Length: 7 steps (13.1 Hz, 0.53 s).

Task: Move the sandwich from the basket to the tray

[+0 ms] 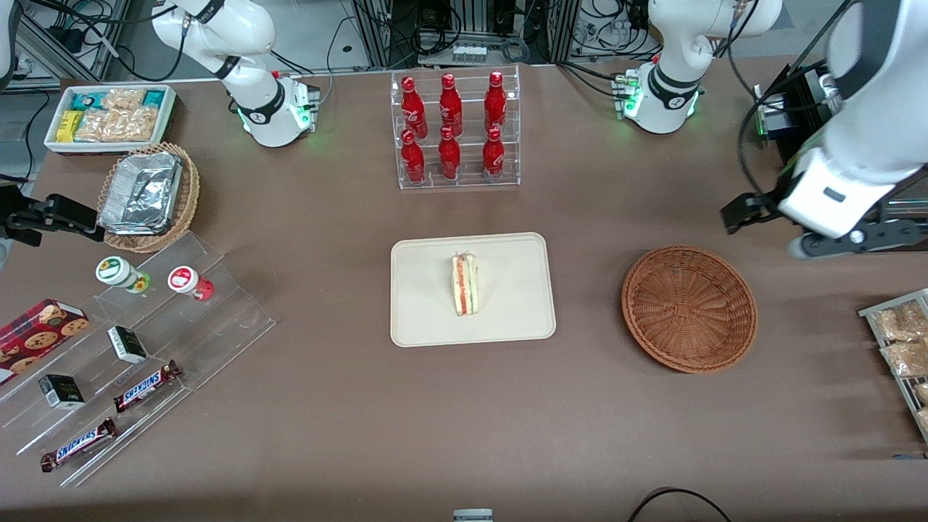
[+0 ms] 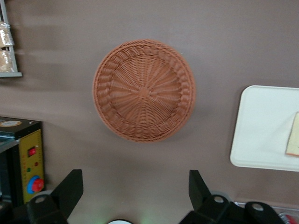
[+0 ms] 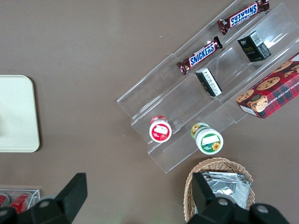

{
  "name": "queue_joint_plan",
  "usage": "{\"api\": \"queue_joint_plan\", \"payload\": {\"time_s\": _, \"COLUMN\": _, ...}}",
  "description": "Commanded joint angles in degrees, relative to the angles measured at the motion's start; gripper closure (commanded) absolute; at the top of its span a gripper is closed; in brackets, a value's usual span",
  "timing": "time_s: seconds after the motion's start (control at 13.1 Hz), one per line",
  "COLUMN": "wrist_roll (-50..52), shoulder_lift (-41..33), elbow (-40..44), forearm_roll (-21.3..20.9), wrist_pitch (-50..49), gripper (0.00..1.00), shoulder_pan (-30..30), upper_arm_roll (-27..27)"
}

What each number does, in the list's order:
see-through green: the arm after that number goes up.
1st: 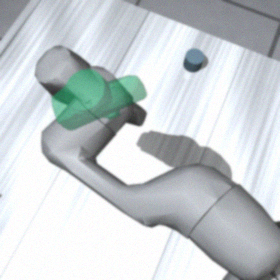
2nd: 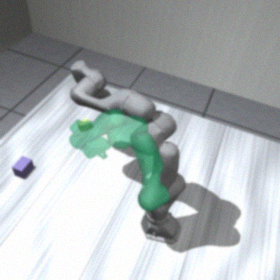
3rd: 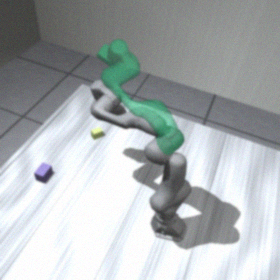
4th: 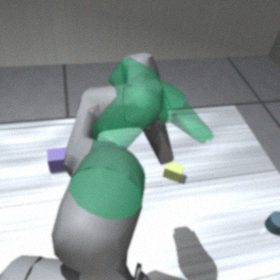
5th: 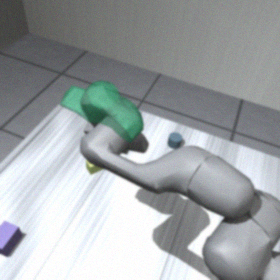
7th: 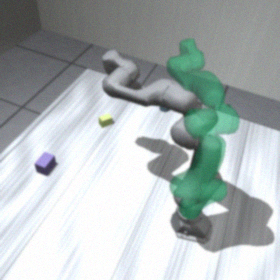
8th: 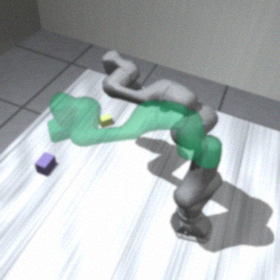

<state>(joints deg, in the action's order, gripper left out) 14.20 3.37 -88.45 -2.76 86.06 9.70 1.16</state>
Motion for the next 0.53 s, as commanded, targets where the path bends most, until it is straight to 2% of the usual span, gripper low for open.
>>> {"api": "queue_joint_plan", "payload": {"time_s": 0.0, "wrist_roll": -5.48, "shoulder_lift": -5.98, "elbow": -6.72, "forearm_roll": -0.31, "wrist_pitch": 1.39, "gripper": 0.00, "shoulder_pan": -2.84, "upper_arm_roll": -0.64}}
{"api": "queue_joint_plan", "payload": {"time_s": 0.3, "wrist_roll": -9.19, "shoulder_lift": -9.08, "elbow": -9.72, "forearm_roll": -0.31, "wrist_pitch": 3.06, "gripper": 0.00, "shoulder_pan": -5.21, "upper_arm_roll": -0.64}}
{"api": "queue_joint_plan", "payload": {"time_s": 0.46, "wrist_roll": -9.02, "shoulder_lift": -8.38, "elbow": -9.03, "forearm_roll": -0.31, "wrist_pitch": 3.15, "gripper": 0.00, "shoulder_pan": -5.57, "upper_arm_roll": -0.99}}
